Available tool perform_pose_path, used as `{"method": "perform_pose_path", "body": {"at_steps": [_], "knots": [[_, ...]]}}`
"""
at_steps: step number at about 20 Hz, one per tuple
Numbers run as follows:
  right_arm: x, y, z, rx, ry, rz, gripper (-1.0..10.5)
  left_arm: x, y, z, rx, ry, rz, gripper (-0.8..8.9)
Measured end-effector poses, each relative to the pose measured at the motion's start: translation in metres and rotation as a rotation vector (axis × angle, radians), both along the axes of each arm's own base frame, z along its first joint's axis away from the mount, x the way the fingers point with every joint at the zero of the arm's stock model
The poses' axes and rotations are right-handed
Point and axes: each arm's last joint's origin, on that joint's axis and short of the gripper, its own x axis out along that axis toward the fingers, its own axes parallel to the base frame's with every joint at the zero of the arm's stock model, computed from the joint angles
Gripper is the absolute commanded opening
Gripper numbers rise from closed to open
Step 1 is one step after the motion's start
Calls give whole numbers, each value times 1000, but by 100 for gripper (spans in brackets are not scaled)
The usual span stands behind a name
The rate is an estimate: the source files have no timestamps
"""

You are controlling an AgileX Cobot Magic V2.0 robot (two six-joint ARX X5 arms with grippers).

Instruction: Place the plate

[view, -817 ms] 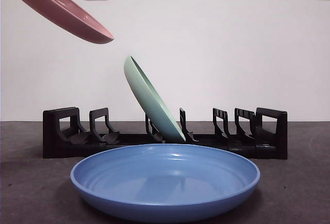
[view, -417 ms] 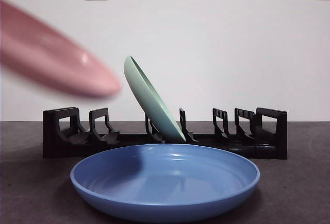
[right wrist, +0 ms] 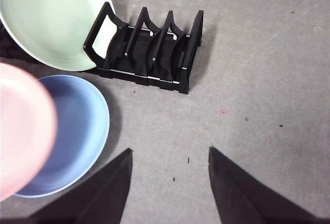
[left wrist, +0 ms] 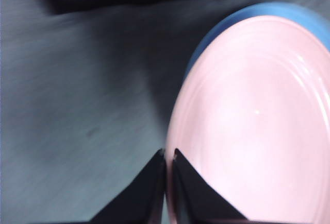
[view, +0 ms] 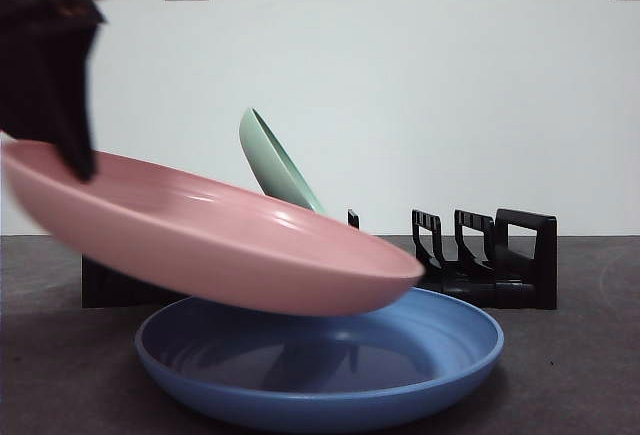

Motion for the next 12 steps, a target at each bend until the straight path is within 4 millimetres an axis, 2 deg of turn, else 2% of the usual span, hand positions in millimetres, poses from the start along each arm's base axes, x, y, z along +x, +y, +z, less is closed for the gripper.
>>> {"method": "perform_pose_path", "body": {"at_steps": [6,12], "knots": [[0,0,0,0,0,0,232,27,-26,-33,-21,87,-20,6],[0,0,0,0,0,0,232,39,-37,-54,6,119,-18,6]]}}
